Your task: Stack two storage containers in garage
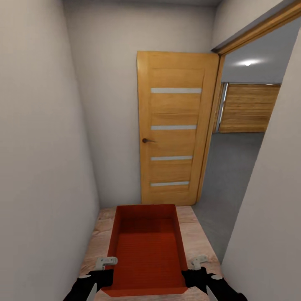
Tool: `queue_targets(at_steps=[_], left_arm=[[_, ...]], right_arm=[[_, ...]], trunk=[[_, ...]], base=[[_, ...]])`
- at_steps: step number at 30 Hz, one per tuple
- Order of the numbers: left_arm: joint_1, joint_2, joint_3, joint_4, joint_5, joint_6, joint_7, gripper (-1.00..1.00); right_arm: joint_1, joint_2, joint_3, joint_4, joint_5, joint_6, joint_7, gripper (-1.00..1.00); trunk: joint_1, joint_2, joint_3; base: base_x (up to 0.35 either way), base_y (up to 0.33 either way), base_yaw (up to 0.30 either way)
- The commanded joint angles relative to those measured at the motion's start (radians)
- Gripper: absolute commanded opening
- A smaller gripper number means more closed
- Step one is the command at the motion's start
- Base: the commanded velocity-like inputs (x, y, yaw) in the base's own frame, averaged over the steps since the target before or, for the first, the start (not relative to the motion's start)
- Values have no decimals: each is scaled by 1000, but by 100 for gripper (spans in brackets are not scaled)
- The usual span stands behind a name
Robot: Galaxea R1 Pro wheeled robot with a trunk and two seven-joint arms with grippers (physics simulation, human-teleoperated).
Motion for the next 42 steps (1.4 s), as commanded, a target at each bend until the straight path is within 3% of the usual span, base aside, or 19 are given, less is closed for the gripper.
queue_targets(at_steps=[1,42], left_arm=[[0,23,9,0,-28,6,18,-100],[0,23,9,0,-28,6,18,-100]], right_arm=[[0,-1,17,-5,-11,-57,81,-100],[0,-1,17,-5,-7,-57,81,-100]], trunk=[[1,-1,-2],[1,-1,-2]], base=[[322,0,0],[322,0,0]])
